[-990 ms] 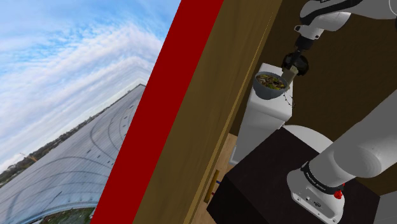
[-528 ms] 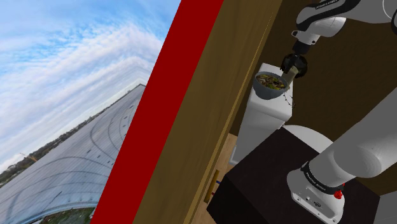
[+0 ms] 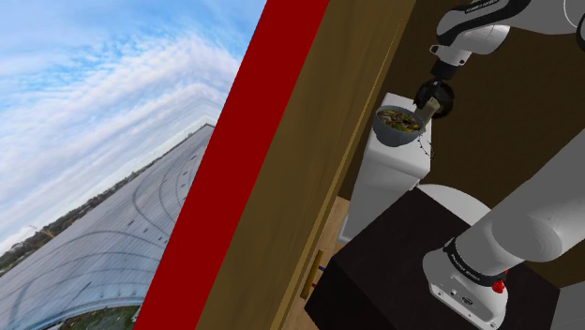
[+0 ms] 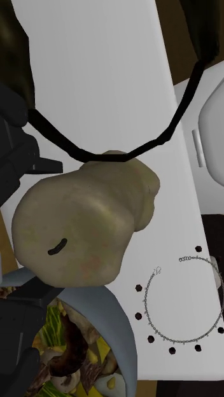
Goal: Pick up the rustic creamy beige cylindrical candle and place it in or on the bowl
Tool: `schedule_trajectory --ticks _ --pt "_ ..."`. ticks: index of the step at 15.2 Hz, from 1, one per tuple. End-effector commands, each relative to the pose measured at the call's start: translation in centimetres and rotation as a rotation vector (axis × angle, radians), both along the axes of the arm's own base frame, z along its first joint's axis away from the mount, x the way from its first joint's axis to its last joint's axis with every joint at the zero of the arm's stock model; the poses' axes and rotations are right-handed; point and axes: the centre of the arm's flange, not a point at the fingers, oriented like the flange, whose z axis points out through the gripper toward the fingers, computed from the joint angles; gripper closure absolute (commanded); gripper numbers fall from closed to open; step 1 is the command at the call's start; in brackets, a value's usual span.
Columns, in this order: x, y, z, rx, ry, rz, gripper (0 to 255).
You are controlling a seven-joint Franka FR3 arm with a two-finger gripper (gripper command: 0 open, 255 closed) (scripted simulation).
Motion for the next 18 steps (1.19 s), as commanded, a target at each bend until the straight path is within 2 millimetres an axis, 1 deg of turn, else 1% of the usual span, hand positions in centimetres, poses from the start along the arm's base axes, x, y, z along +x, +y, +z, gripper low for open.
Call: schedule_trajectory --ticks 1,6,18 --pt "0.0 0.0 -0.1 0.001 0.001 0.0 255" --pt "0.0 0.0 -0.1 0.001 0.001 0.0 255" --pt "0.0 0.0 6.3 0.001 0.001 0.0 255"
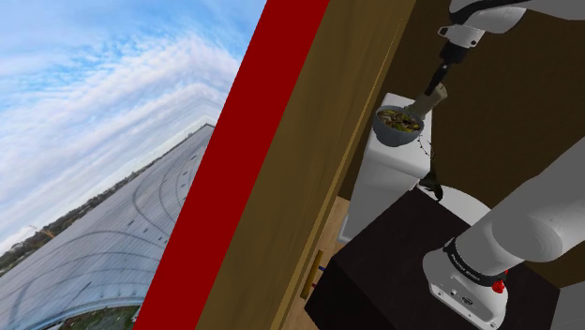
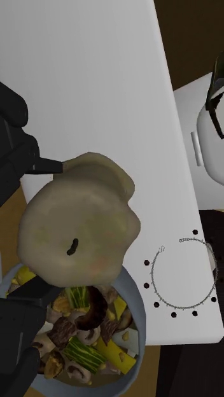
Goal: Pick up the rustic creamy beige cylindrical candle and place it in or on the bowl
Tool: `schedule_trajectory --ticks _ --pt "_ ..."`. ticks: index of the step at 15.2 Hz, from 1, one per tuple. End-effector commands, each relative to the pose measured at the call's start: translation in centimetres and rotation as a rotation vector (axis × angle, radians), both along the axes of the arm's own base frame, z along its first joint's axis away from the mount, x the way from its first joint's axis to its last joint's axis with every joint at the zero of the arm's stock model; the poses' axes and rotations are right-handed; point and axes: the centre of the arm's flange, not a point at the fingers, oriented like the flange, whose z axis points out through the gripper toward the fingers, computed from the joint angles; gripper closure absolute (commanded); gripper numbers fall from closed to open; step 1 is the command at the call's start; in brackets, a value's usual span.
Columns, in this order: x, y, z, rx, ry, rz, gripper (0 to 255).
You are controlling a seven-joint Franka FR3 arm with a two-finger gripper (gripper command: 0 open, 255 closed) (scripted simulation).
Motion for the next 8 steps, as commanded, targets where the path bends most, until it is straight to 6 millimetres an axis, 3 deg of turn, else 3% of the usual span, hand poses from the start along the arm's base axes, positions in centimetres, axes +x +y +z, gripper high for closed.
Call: schedule_trajectory --ticks 1,8 --pt "-0.1 -0.1 1.0 0.0 0.0 0.0 255" --pt "-0.1 -0.1 4.7 0.0 0.0 0.0 255"
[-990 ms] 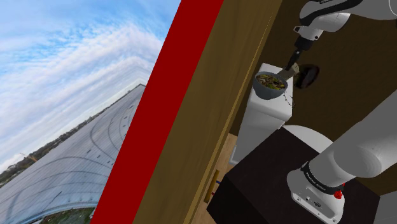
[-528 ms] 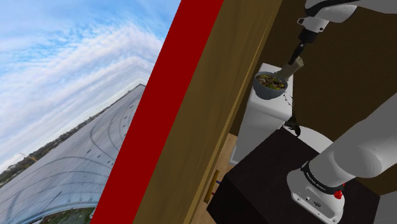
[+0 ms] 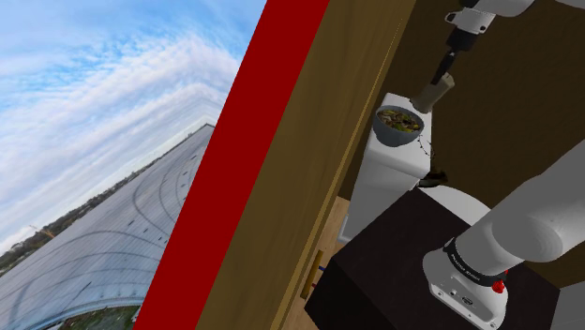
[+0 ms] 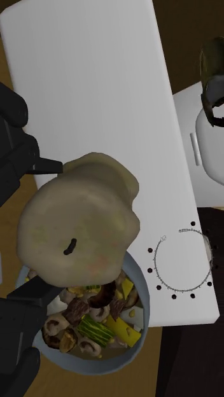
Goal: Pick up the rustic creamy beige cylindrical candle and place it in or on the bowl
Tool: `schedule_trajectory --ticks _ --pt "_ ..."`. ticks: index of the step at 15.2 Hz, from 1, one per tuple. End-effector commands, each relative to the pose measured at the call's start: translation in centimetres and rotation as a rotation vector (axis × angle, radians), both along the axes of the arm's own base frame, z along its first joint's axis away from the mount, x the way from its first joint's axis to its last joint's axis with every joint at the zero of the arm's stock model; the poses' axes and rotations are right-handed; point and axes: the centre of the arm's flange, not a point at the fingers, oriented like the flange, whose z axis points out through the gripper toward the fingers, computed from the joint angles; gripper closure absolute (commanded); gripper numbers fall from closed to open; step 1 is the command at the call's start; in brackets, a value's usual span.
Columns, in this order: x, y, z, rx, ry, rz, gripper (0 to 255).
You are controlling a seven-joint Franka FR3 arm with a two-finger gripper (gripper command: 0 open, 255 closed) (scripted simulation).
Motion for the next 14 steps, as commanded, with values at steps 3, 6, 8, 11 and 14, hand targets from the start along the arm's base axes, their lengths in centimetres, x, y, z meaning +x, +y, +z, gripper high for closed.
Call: schedule_trajectory --ticks 3,6,8,11,14 --pt "0.0 -0.1 2.3 0.0 0.0 0.0 255" --pt "0.0 -0.1 3.9 0.0 0.0 0.0 255" --pt "0.0 -0.1 4.9 0.0 0.0 0.0 255" --pt "0.0 -0.1 6.5 0.0 0.0 0.0 255" --pt "0.2 1.2 7.6 0.0 0.0 0.0 255"
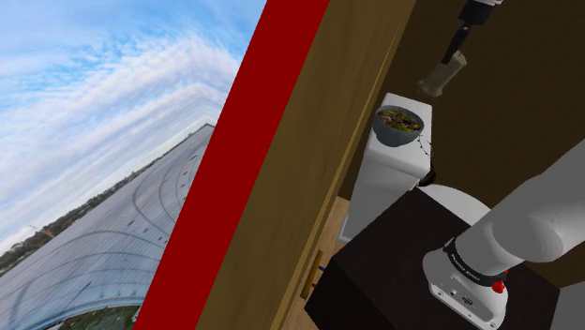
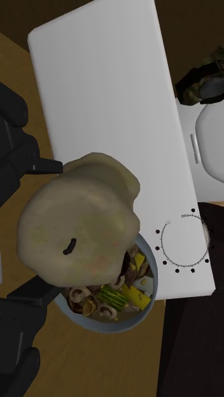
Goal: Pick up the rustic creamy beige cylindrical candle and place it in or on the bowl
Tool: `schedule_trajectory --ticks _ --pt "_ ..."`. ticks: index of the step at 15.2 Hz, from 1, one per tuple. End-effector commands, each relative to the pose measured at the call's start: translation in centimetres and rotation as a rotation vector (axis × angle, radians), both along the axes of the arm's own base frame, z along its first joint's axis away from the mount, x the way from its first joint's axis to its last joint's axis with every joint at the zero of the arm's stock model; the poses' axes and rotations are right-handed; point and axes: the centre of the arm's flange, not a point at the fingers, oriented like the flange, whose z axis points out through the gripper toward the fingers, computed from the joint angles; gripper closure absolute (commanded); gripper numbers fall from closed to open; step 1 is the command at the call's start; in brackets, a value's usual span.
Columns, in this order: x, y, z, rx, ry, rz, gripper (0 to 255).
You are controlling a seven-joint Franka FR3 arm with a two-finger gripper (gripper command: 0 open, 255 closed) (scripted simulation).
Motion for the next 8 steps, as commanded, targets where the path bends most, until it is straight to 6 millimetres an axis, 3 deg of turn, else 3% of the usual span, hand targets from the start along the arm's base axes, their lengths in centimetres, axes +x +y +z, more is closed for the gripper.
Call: schedule_trajectory --ticks 1,8 --pt "0.2 1.9 0.6 0.0 0.0 -0.001 255" --pt "1.5 10.7 2.9 0.0 0.0 -0.001 255"
